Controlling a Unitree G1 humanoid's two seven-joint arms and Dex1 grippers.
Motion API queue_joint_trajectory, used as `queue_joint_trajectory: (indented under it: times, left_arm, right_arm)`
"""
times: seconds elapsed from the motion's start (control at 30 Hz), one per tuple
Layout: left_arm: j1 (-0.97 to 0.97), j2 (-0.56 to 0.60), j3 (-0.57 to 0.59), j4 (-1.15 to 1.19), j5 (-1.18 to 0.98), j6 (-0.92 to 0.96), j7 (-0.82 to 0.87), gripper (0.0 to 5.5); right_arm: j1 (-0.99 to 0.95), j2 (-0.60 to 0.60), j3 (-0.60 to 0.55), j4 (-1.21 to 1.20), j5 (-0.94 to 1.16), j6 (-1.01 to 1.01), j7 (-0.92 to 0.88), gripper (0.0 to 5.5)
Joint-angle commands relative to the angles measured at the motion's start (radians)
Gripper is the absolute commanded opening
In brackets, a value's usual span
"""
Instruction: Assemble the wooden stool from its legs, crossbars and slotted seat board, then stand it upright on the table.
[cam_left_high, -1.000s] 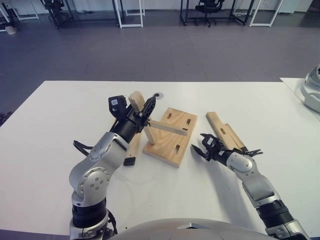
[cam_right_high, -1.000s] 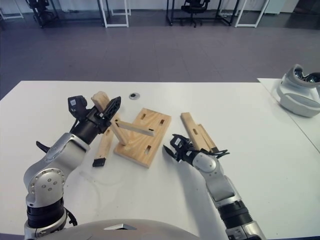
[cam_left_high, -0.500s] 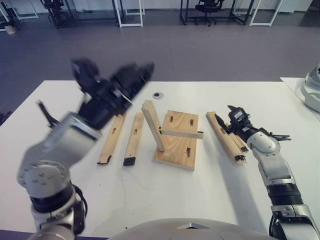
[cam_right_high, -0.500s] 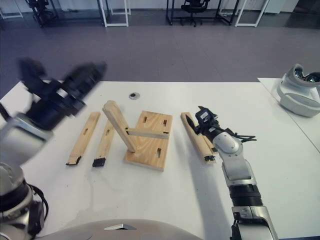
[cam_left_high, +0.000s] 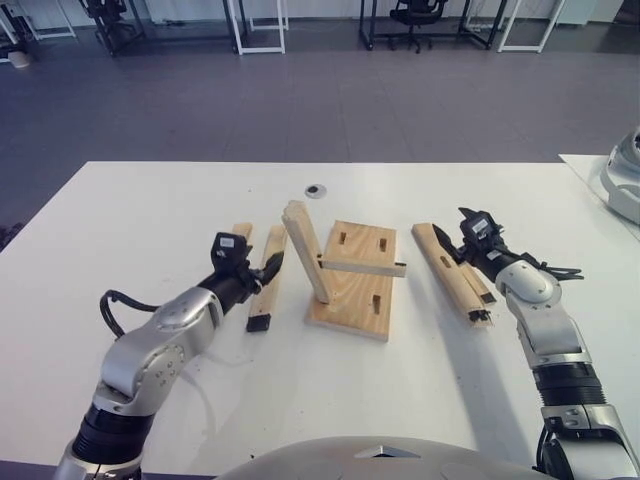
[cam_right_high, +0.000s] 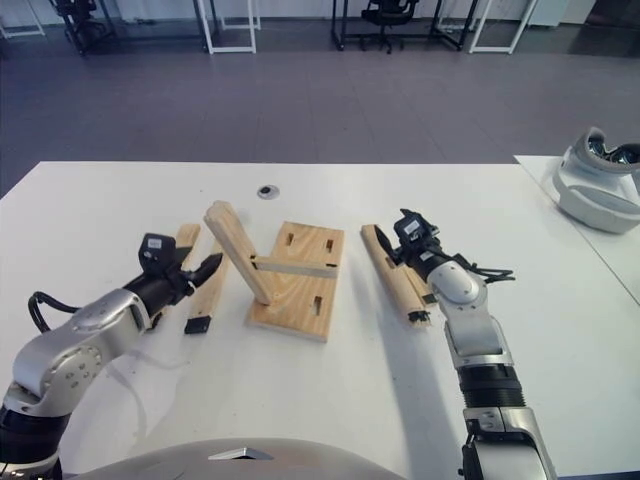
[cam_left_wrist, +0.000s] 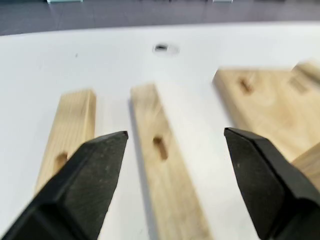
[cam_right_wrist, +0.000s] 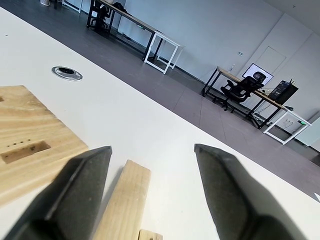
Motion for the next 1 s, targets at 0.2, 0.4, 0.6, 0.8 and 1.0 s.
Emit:
queue_joint_trajectory:
  times: [0.2,0.4,0.6,0.8,1.0]
  left_arm:
    - [0.017,-0.074,0.004,0.05,0.086,0.065,-0.059,3.53]
    - [0.02,-0.105,0.015,0.093,0.132,0.126,-0.085,3.53]
    - [0.028,-0.087,-0.026,0.105,0.229,0.126,-0.129,3.53]
    - [0.02,-0.09,-0.023,0.082,0.288,0.114,-0.167,2.76]
    - [0.033,-0.087,-0.036,0.106,0.339,0.088,-0.202,2.09]
  right_arm:
    - [0.003,0.009,0.045,0.006,-0.018,0.01,0.003,3.09]
    - [0.009,0.022,0.064,0.006,-0.037,0.012,-0.002,3.09]
    - [0.012,0.027,0.067,0.004,-0.04,0.015,-0.001,3.09]
    - [0.012,0.028,0.073,0.002,-0.045,0.017,-0.002,3.09]
    - [-0.004,0.023,0.062,0.005,-0.035,0.023,0.005,3.09]
